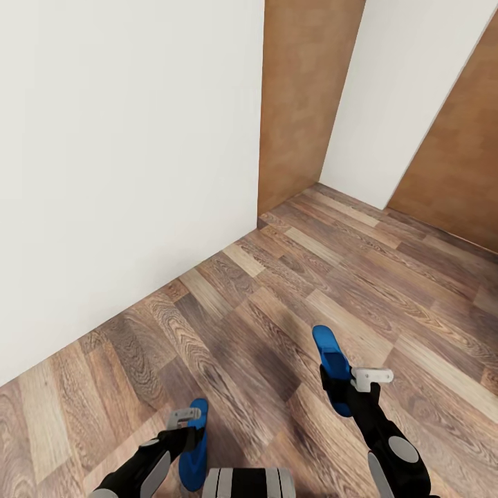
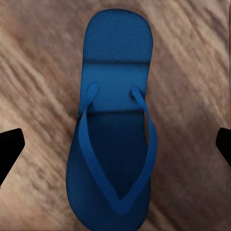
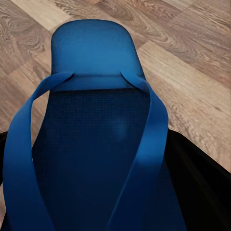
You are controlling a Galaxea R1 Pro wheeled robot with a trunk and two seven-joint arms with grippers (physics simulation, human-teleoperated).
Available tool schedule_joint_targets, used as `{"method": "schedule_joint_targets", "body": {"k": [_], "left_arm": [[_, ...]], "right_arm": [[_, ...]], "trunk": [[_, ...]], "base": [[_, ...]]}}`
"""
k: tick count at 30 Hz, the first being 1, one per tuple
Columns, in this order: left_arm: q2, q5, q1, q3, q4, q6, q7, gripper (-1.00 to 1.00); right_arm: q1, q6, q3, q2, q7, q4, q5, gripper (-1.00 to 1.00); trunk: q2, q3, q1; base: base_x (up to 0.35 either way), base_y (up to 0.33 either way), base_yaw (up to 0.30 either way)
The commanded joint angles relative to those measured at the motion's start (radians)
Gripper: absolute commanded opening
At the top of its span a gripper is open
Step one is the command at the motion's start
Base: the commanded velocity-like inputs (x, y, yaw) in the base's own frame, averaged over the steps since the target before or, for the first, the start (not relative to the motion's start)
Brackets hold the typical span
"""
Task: In the bedroom, move the book from the bed onto either nightstand, and place the two sandals side by side next to the bed.
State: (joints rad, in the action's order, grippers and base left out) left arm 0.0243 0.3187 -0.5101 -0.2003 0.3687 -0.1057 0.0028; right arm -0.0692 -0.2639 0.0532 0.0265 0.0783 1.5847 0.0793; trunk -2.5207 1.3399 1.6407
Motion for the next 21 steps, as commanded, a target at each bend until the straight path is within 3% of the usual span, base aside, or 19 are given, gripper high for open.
{"method": "schedule_joint_targets", "body": {"k": [1,9,14,21], "left_arm": [[0.0,0.007,0.0,-0.004,0.001,0.002,0.0,1.0],[0.0,0.007,0.001,-0.004,0.001,0.038,0.002,1.0],[0.0,0.007,0.0,-0.004,0.001,0.042,0.002,1.0],[0.0,0.007,0.001,-0.004,0.001,0.043,0.003,1.0]], "right_arm": [[0.0,-0.005,0.003,0.001,0.009,0.001,0.008,-1.0],[-0.001,-0.005,0.004,0.001,0.008,0.001,0.008,-1.0],[0.0,-0.005,0.004,0.001,0.008,0.001,0.008,-1.0],[0.0,-0.005,0.004,0.001,0.008,0.001,0.008,-1.0]], "trunk": [[0.0,0.001,0.0],[0.0,0.001,0.0],[-0.001,0.02,0.002],[-0.001,0.02,0.002]], "base": [[0.0,0.0,0.0],[0.0,0.0,0.0],[0.0,0.0,0.0],[0.0,0.0,0.0]]}}
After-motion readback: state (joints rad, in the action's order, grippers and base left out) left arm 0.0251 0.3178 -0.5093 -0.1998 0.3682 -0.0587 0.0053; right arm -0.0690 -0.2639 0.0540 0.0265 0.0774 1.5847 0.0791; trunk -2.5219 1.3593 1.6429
